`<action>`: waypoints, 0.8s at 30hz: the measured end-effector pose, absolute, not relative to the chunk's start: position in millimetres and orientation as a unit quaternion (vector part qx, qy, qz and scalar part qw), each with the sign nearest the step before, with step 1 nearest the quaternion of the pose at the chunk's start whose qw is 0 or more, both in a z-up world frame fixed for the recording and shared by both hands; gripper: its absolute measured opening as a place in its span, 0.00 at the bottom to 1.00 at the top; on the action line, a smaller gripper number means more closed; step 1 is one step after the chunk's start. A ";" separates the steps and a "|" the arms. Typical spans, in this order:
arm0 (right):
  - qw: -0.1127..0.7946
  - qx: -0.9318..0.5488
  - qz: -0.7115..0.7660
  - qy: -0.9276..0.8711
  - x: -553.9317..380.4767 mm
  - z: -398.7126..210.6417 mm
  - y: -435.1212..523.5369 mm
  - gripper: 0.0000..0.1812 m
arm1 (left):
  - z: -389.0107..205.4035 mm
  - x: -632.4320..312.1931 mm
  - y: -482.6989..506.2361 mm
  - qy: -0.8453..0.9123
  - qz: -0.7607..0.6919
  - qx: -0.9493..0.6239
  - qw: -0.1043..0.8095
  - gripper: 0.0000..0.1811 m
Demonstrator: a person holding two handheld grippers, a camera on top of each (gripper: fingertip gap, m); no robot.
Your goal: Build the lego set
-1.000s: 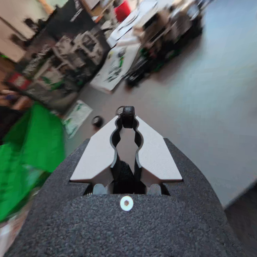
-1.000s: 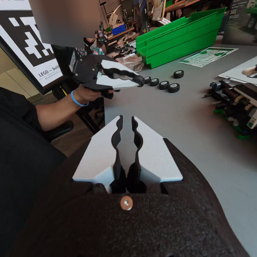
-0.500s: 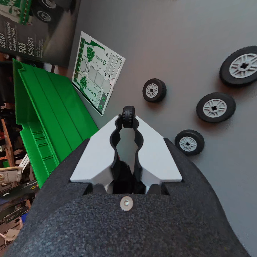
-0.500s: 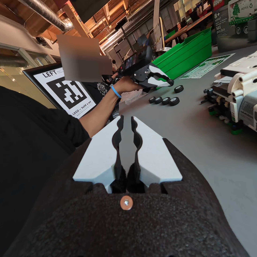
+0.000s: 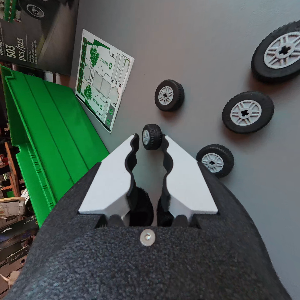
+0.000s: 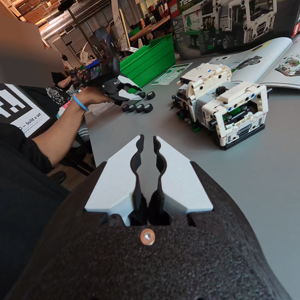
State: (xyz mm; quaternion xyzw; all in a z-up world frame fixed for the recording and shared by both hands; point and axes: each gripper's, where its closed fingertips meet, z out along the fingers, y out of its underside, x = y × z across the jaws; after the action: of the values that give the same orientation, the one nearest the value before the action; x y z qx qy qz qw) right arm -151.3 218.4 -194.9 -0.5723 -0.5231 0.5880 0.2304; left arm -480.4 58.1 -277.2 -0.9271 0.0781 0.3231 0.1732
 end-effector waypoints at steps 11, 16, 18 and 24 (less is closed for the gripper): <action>0.376 -0.588 0.503 -0.510 -181.1 -183.8 303.5 0.14 | -201.9 -431.7 85.1 0.014 0.183 -0.882 0.434 0.24; 0.418 -0.579 0.467 -0.521 -207.8 -164.4 353.7 0.21 | -151.4 -384.8 126.8 -0.002 0.020 -0.788 0.616 0.24; 0.422 -0.564 0.444 -0.553 -225.7 -162.5 366.2 0.21 | -139.6 -380.6 147.9 -0.027 -0.034 -0.747 0.663 0.23; 0.366 -0.560 0.416 -0.616 -271.7 -189.4 387.4 0.20 | -174.1 -390.5 208.1 -0.085 -0.035 -0.759 0.645 0.22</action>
State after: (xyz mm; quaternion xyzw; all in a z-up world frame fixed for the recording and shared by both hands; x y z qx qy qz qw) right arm -271.7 387.4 -189.4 -0.5597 -0.6160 0.4159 0.3664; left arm -390.5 208.1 -174.1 -0.7588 -0.0855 -0.0350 0.6448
